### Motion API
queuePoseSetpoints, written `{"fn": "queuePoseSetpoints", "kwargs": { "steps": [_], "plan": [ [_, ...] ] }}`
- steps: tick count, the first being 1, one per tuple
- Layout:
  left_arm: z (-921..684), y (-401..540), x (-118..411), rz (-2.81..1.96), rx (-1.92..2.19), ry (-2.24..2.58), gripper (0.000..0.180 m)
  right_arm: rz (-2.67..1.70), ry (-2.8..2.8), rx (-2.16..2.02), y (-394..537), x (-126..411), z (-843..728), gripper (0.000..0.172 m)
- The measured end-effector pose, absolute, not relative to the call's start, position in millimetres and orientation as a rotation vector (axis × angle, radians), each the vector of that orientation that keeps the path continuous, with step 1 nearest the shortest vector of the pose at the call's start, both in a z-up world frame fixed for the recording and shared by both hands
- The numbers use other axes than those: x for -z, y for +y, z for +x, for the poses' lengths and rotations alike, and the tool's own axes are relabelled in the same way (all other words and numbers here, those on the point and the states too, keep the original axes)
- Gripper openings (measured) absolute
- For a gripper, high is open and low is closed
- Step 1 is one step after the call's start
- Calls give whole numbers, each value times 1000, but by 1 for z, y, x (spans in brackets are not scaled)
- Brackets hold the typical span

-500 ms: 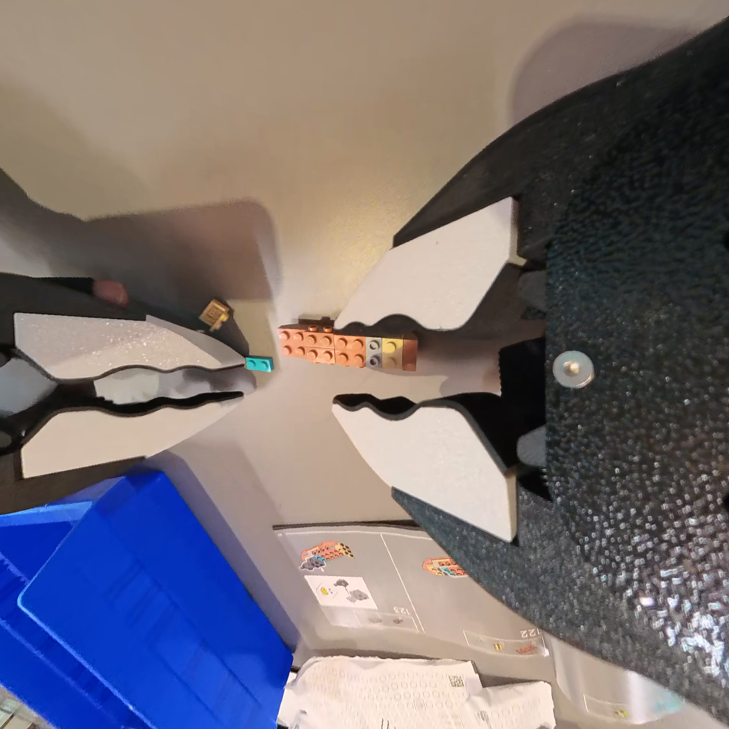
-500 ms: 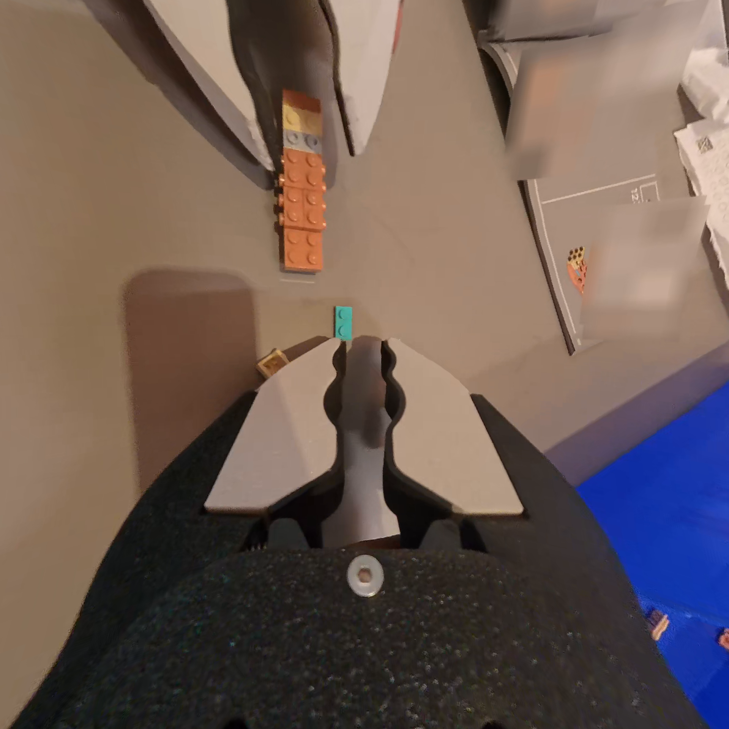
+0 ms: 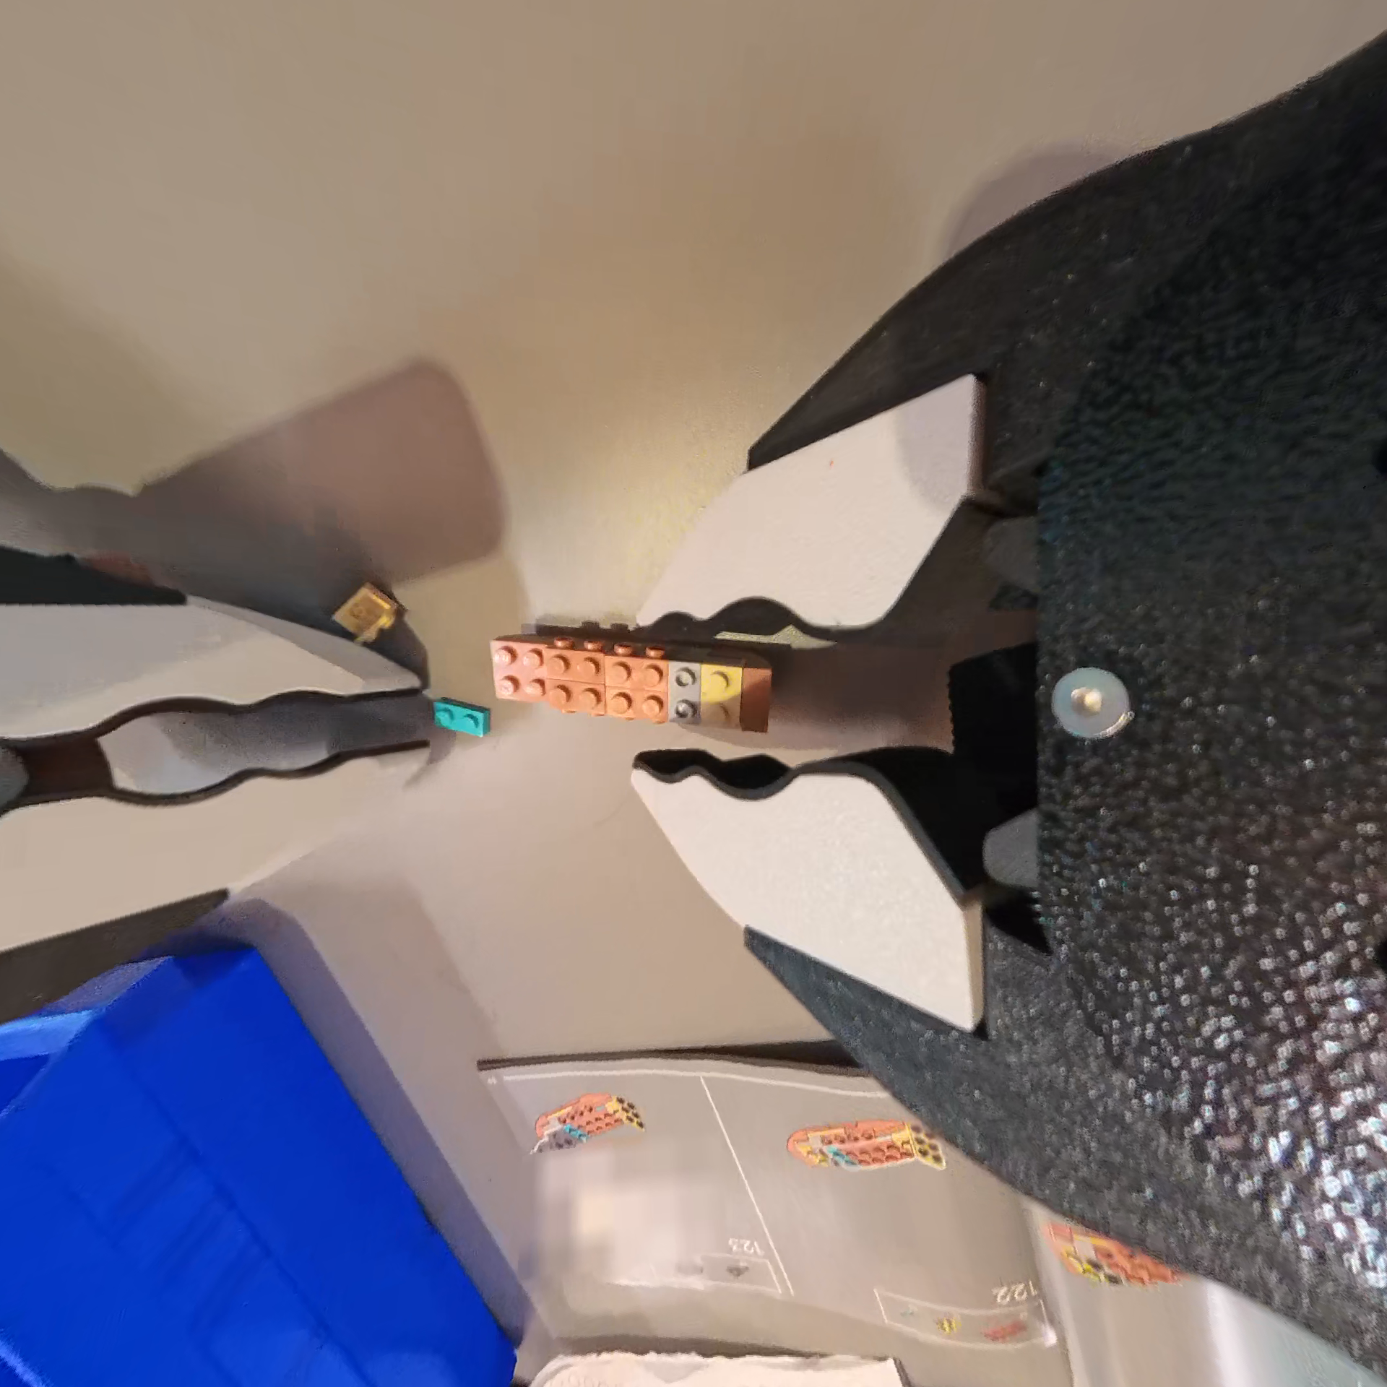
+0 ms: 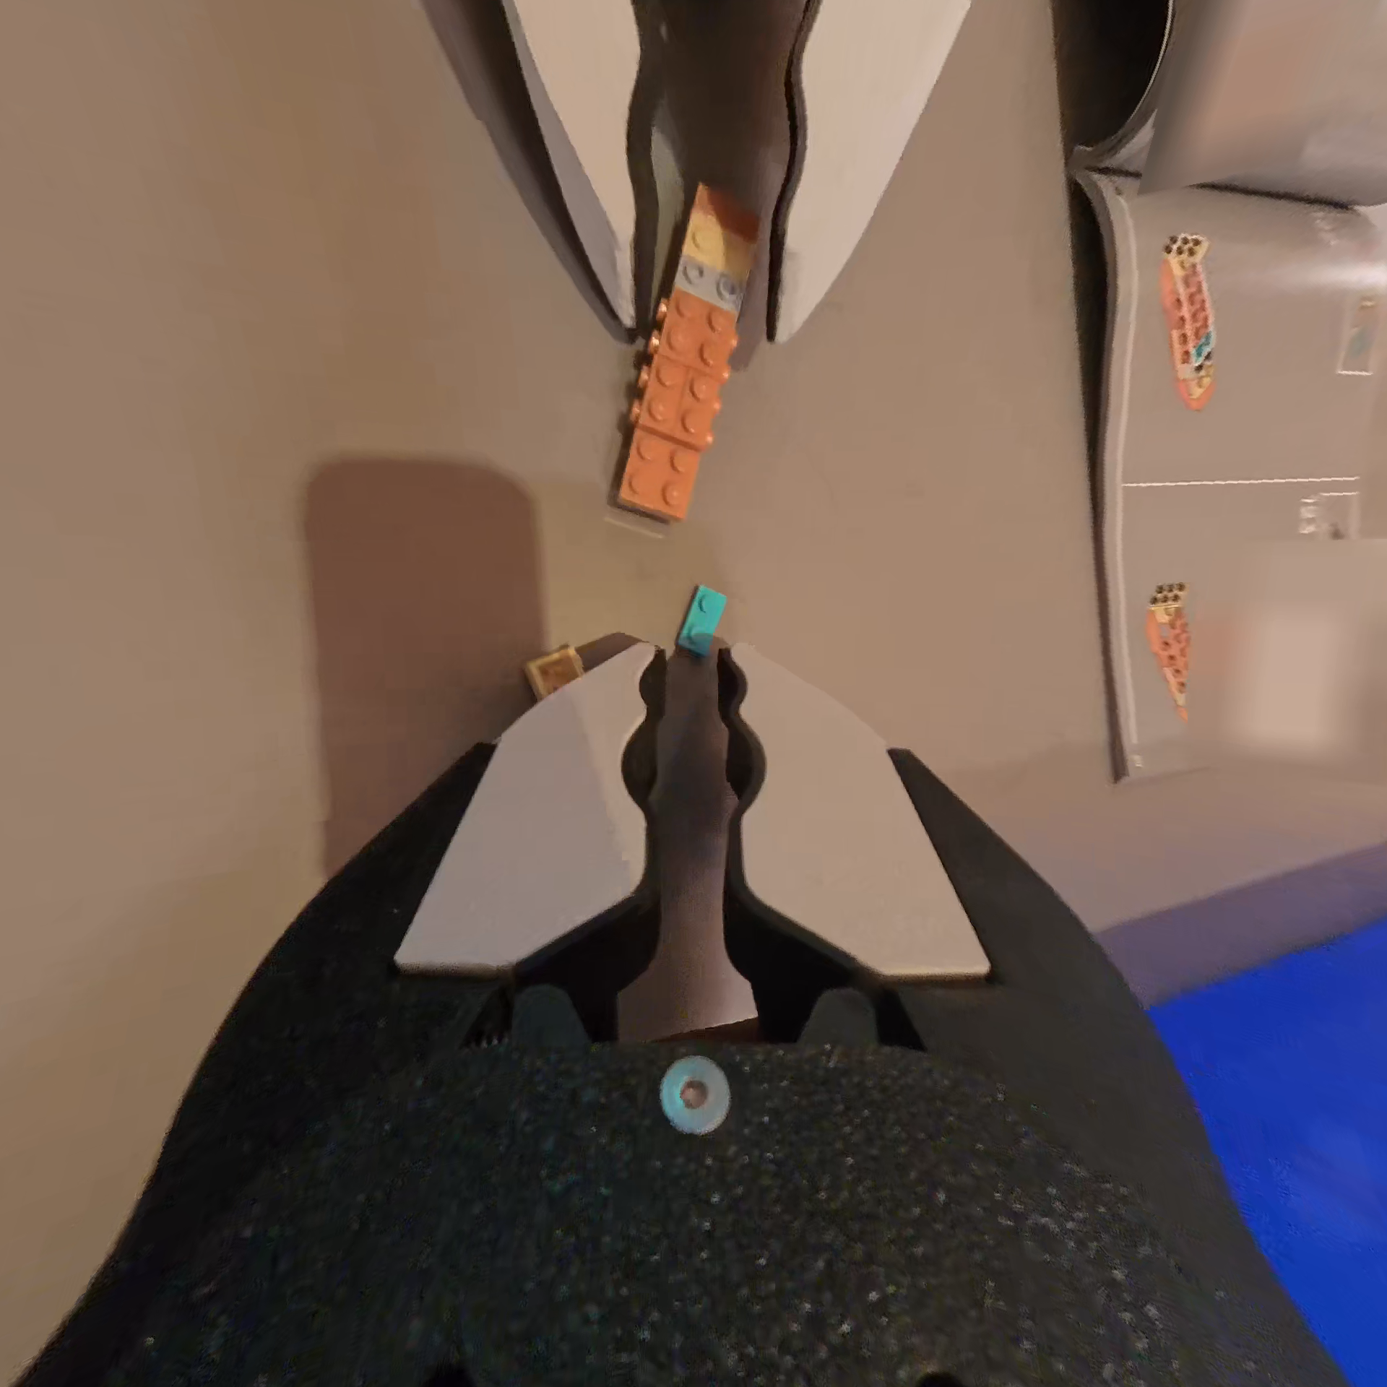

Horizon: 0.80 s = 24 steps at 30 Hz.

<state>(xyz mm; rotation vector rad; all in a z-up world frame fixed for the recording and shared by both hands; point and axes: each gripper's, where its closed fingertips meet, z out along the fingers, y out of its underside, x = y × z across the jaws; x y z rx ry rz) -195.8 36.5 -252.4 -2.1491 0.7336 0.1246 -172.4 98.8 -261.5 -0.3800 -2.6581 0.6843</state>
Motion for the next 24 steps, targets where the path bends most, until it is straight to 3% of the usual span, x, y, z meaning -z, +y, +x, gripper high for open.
{"fn": "queuePoseSetpoints", "kwargs": {
  "steps": [6,11,24],
  "plan": [
    [-196,38,252,-2157,-94,690,28,-558,-2818,-727,92,263,-168,19],
    [-197,38,251,-2151,-100,691,28,-411,-2895,-911,72,252,-152,21],
    [-203,36,251,-2146,-94,683,28,-333,-2845,-653,91,263,-182,19]
  ]
}}
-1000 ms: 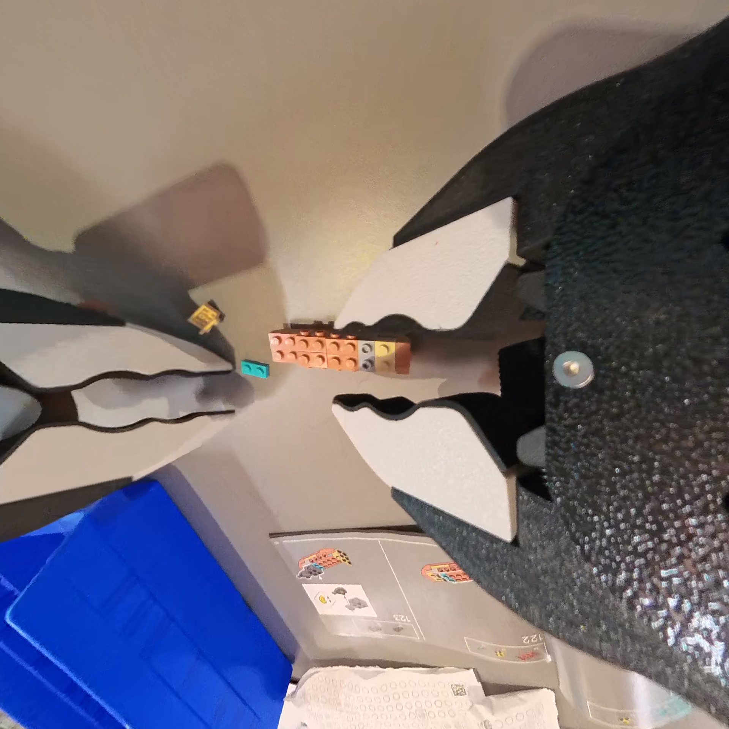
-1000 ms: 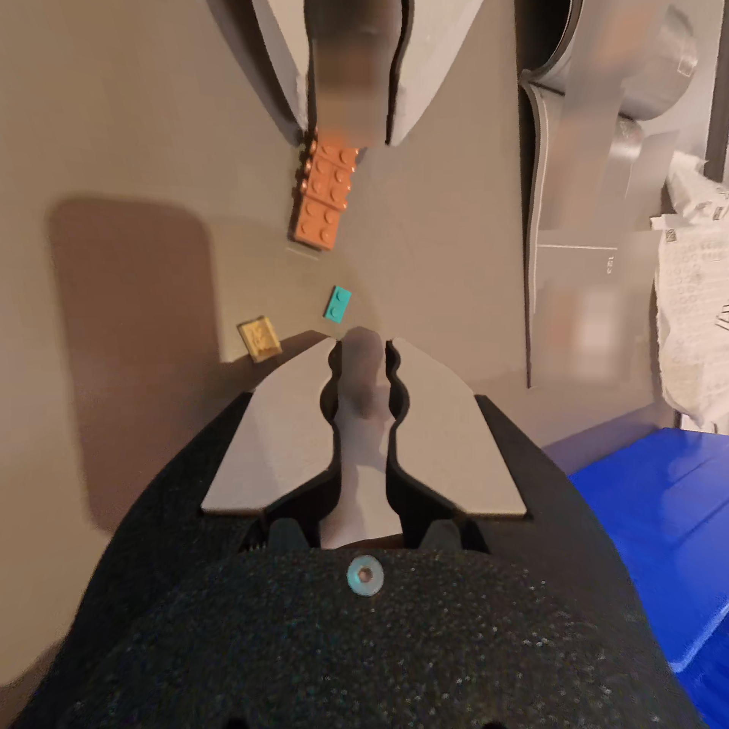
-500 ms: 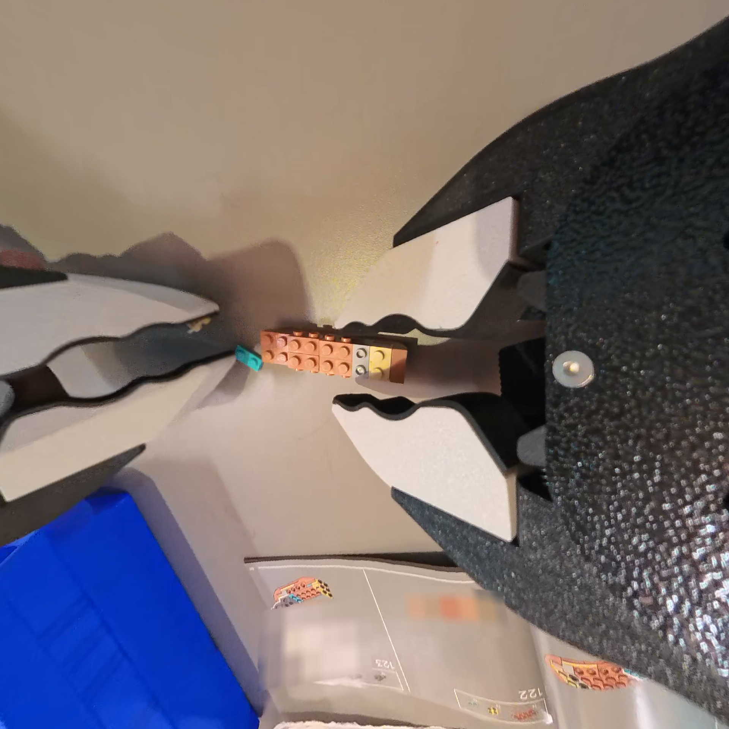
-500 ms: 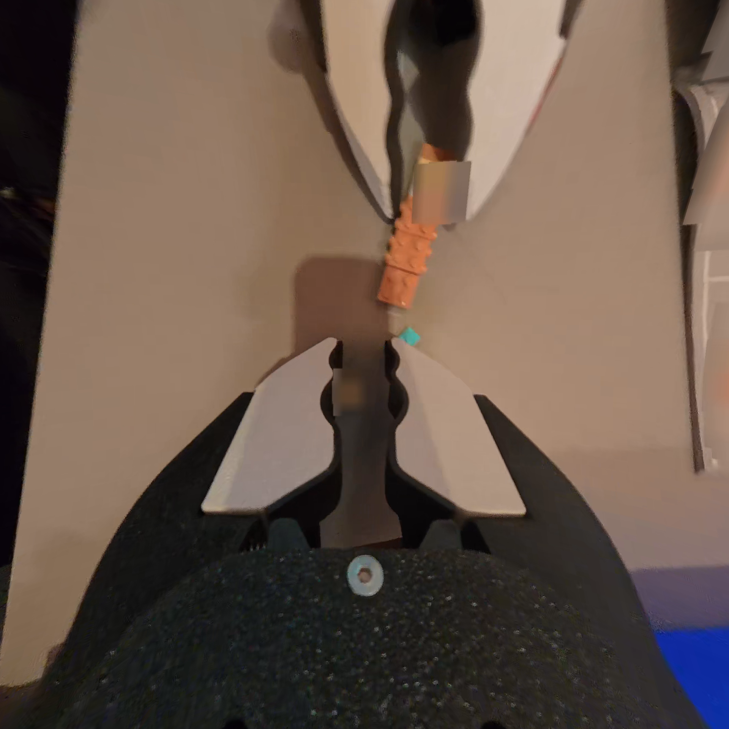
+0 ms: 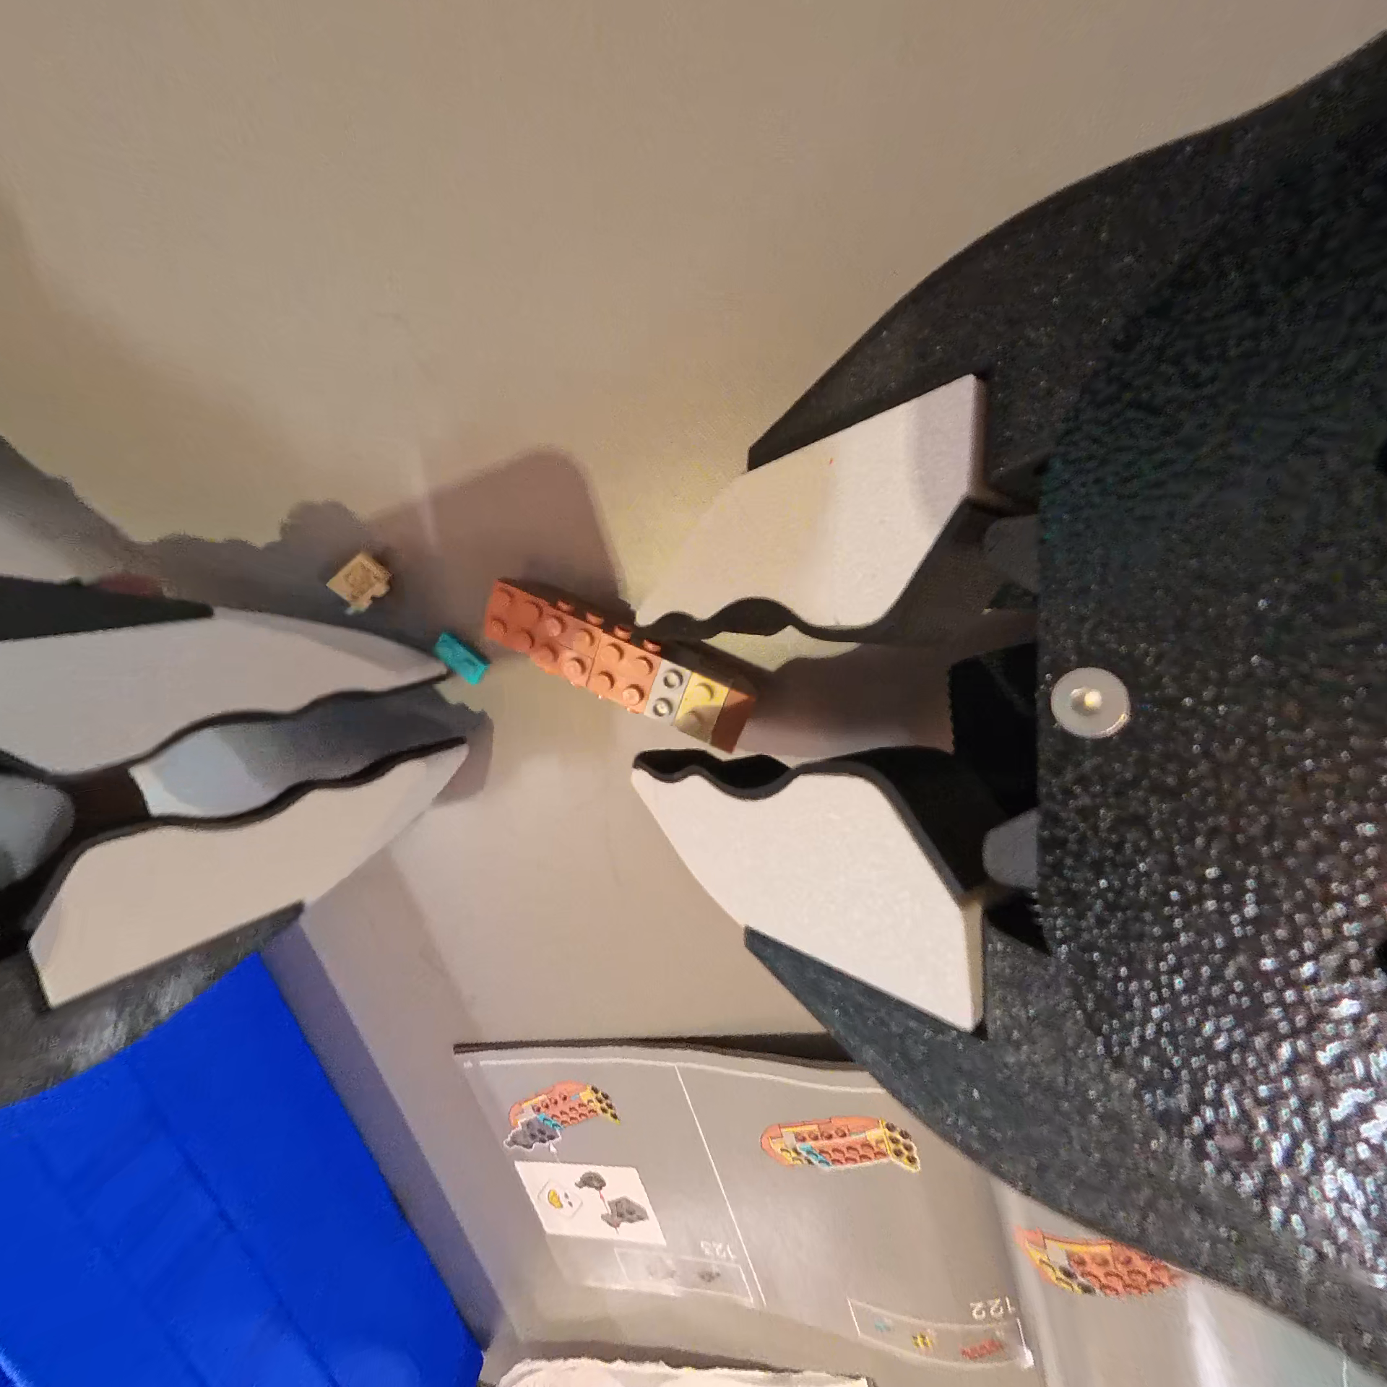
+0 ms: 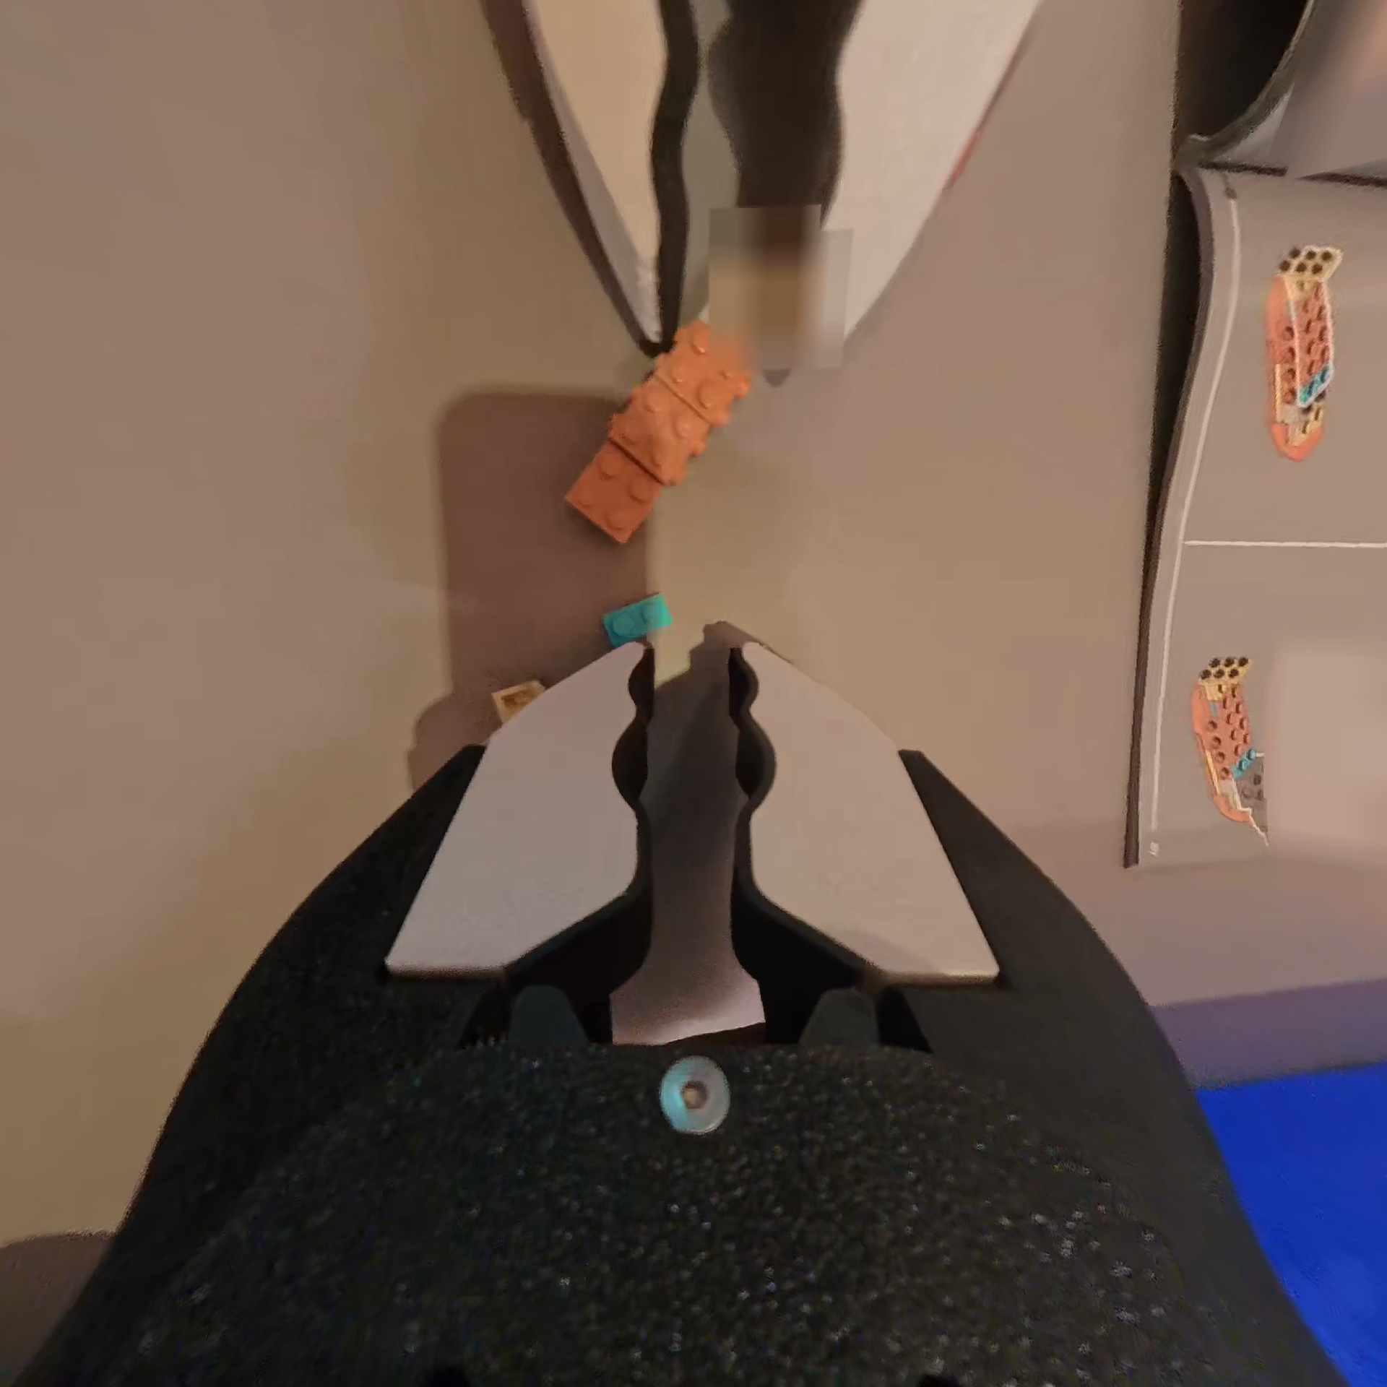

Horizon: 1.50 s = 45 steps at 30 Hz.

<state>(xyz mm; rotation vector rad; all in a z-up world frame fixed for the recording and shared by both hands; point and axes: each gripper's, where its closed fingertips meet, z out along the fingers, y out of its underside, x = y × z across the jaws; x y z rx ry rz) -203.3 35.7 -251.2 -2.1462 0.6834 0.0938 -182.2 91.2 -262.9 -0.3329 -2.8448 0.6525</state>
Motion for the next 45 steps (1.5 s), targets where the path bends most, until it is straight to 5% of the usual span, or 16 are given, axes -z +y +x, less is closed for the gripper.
{"fn": "queuePoseSetpoints", "kwargs": {
  "steps": [27,45],
  "plan": [
    [-184,49,255,-2139,149,770,40,-810,-2782,-787,84,253,-173,27],
    [-181,52,258,-2187,105,710,21,-985,-2650,-790,85,265,-165,29]
  ]
}}
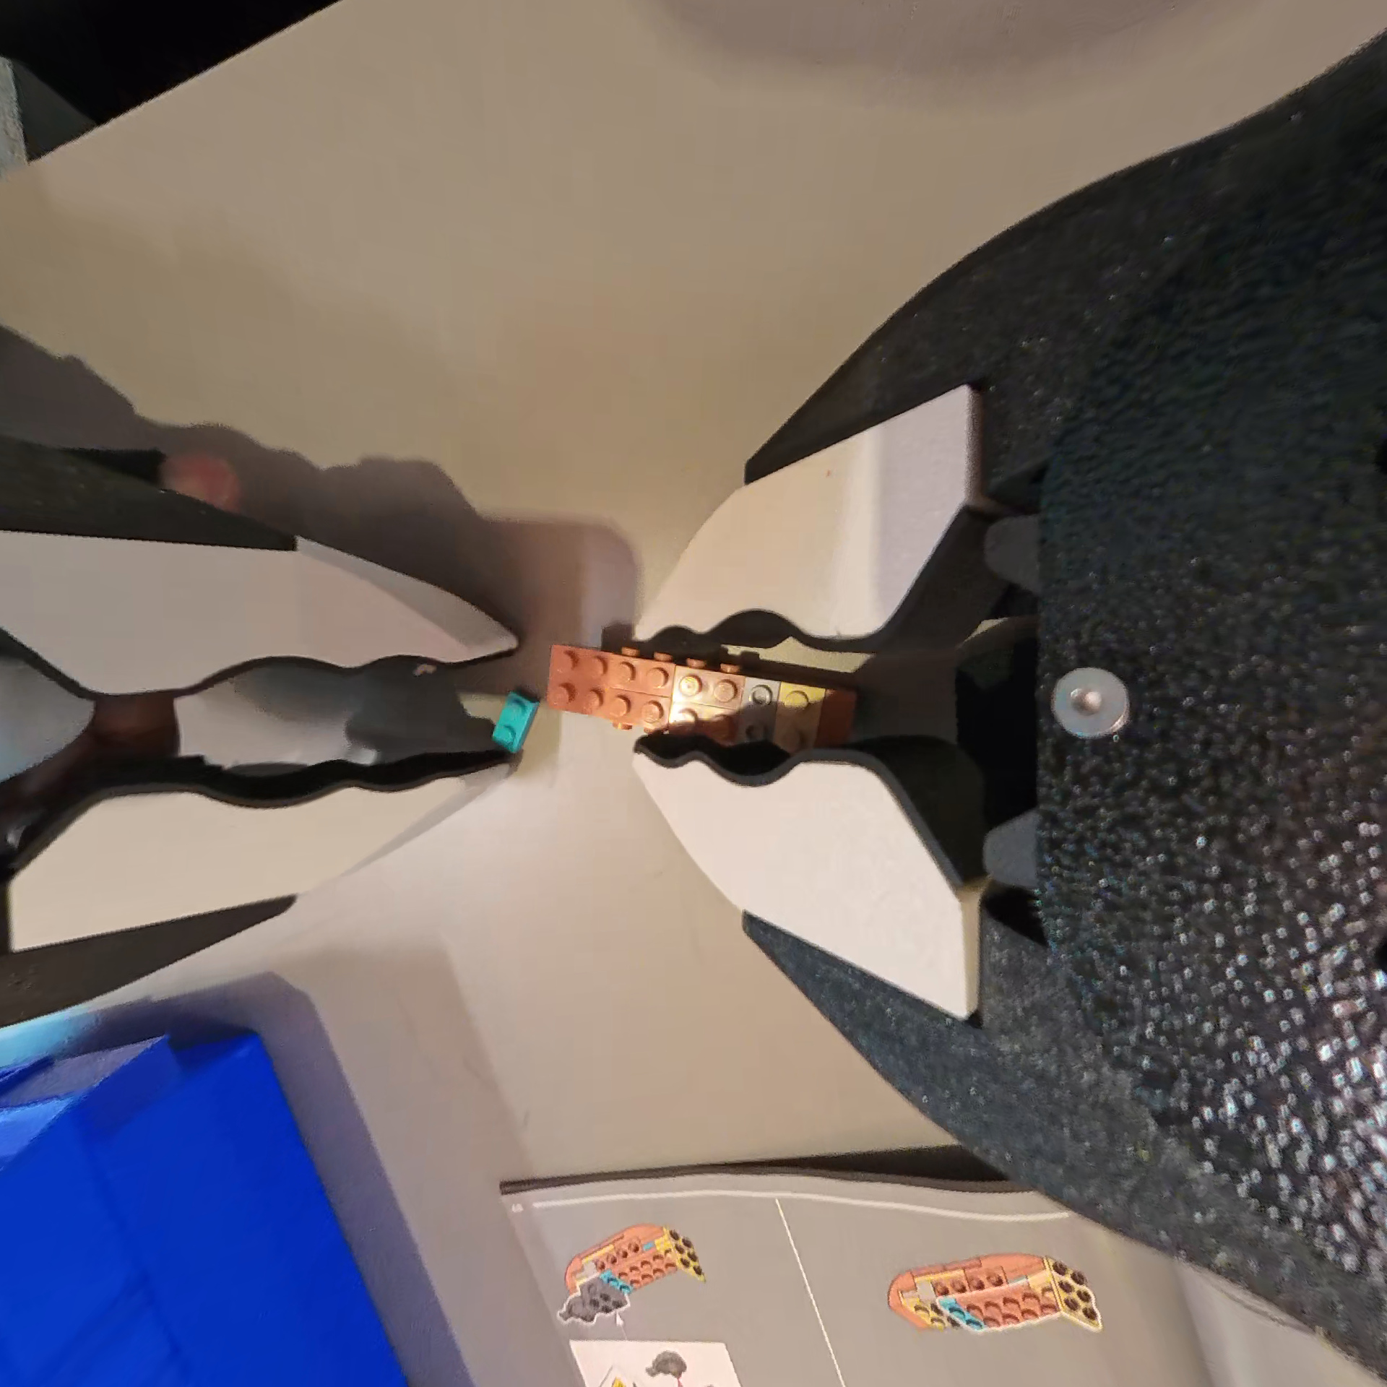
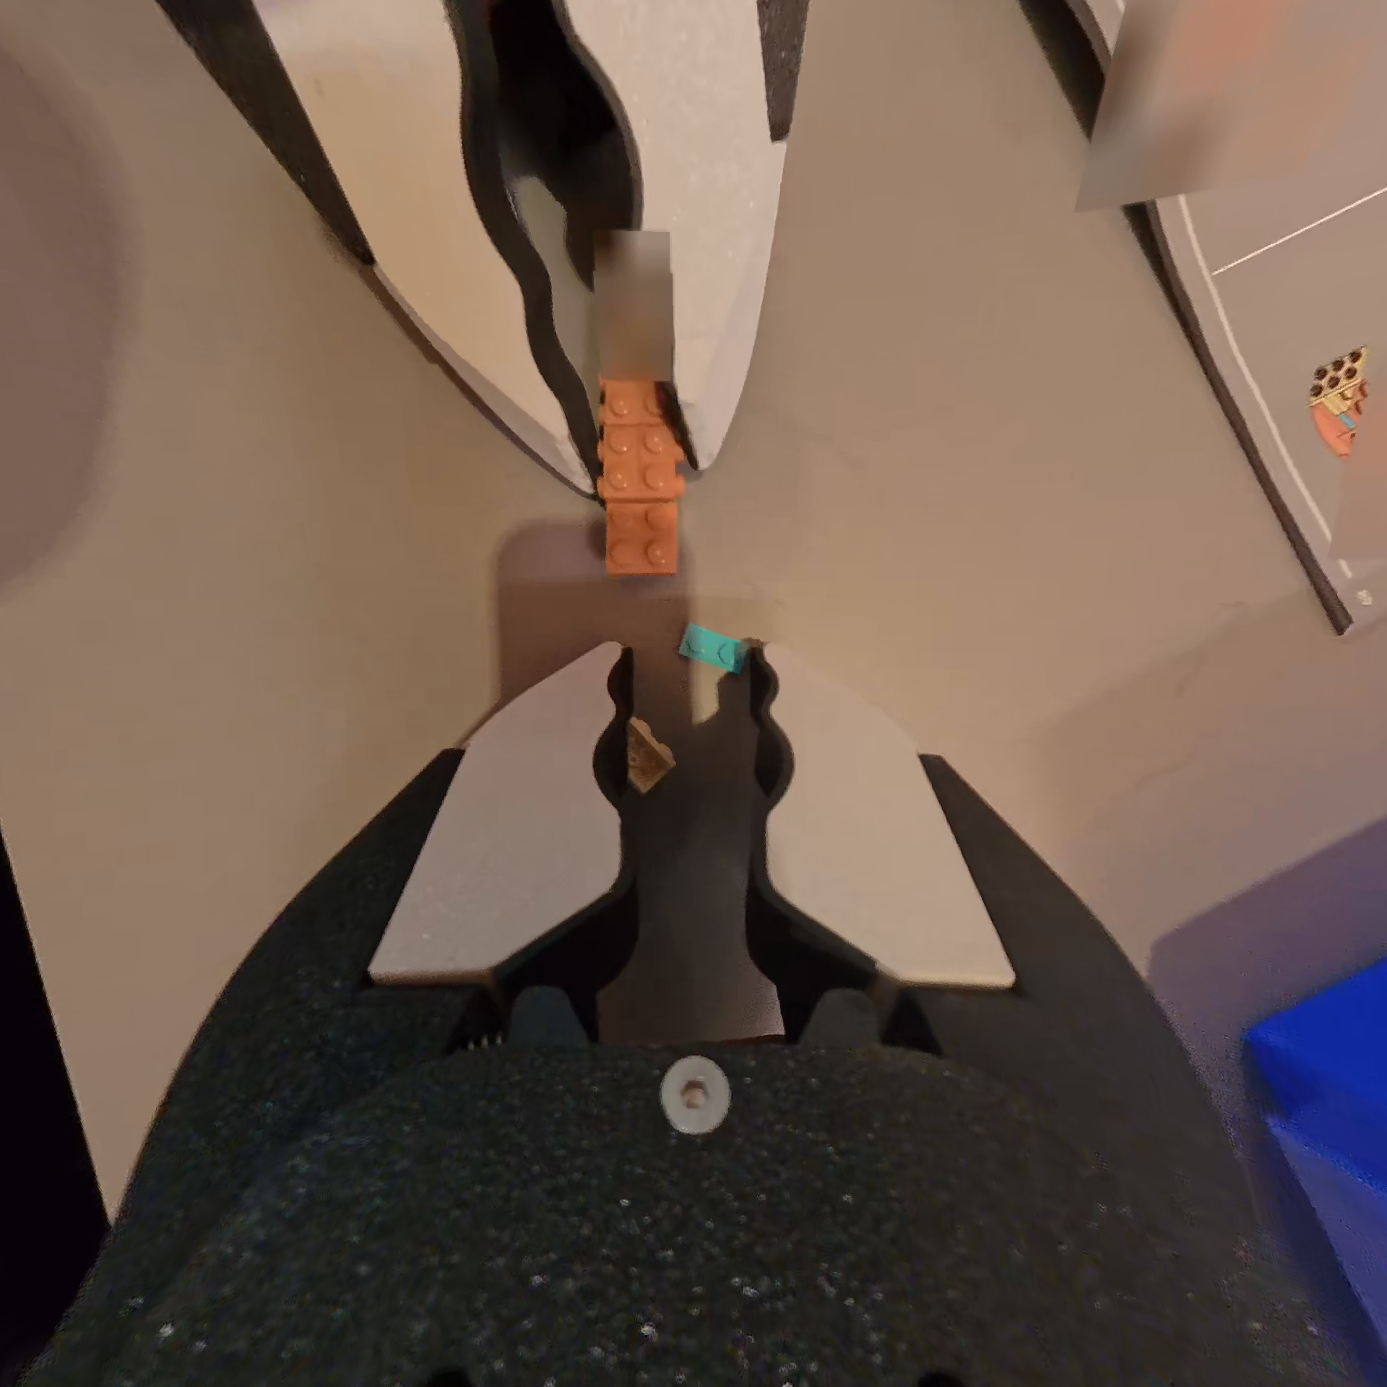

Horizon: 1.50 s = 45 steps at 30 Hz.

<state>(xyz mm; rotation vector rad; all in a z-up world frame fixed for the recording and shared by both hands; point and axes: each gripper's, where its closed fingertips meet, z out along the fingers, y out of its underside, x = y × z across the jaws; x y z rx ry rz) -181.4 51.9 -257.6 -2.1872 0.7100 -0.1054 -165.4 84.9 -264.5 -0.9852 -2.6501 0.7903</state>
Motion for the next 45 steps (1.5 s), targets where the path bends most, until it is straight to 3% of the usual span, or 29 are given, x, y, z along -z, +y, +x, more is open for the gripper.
{"fn": "queuePoseSetpoints", "kwargs": {
  "steps": [5,10,21,30,45],
  "plan": [
    [-182,55,256,-2172,55,688,21,-1000,-2635,-790,83,265,-167,33],
    [-183,55,255,-2159,28,683,21,-983,-2627,-802,80,264,-168,16],
    [-184,55,254,-2155,6,675,20,-923,-2625,-816,78,264,-169,16],
    [-184,56,254,-2161,-9,651,20,-759,-2471,-1080,65,213,-174,15],
    [-177,58,251,-2140,-8,648,20,-666,-2533,-939,56,240,-173,16]
  ]
}}
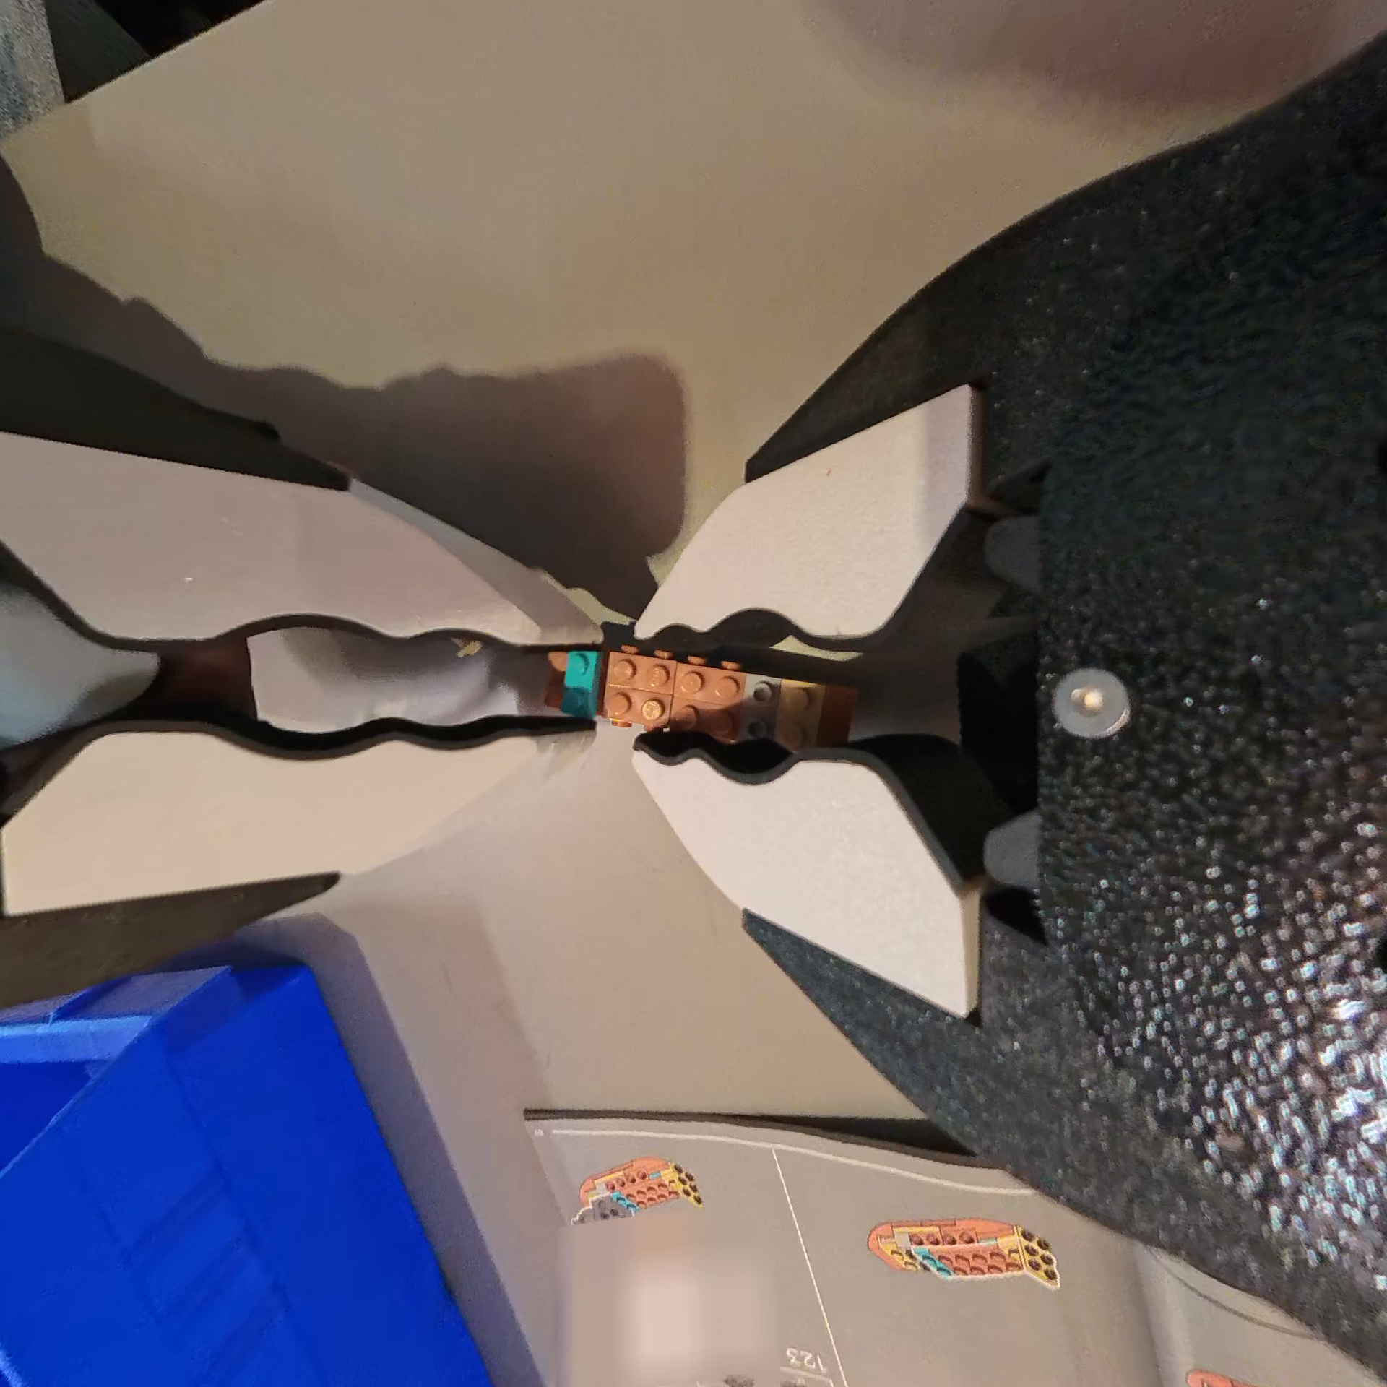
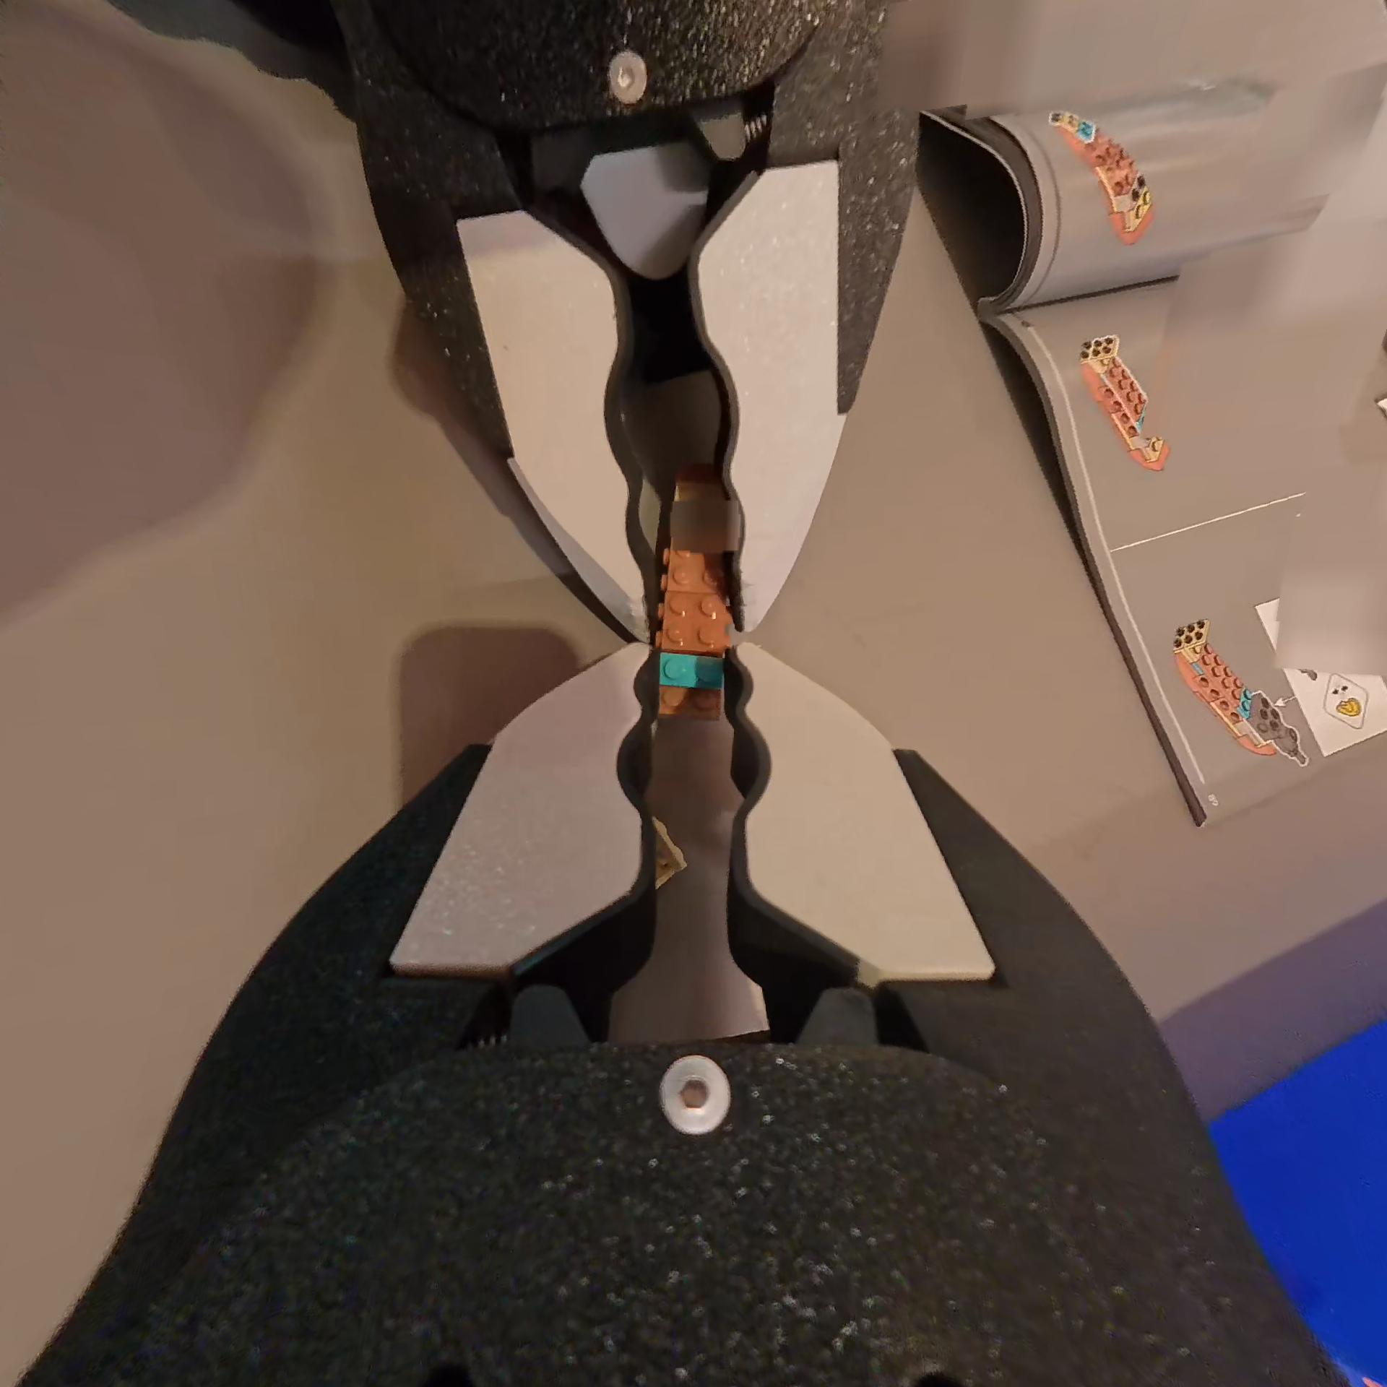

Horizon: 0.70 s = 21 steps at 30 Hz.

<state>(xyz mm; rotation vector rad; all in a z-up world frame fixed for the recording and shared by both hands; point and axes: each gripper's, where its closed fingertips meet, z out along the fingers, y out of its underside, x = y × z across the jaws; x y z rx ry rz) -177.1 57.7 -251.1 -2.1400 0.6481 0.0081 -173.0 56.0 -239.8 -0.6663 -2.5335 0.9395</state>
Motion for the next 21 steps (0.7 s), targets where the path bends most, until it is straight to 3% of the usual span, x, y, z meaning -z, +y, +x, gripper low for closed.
{"fn": "queuePoseSetpoints", "kwargs": {
  "steps": [9,15,21],
  "plan": [
    [-177,58,251,-2140,1,645,20,-626,-2518,-925,54,241,-174,16],
    [-177,57,248,-2131,35,616,20,-567,-2485,-922,54,239,-177,26],
    [-182,53,242,-2142,174,506,20,-156,-2366,-797,63,229,-175,40]
  ]
}}
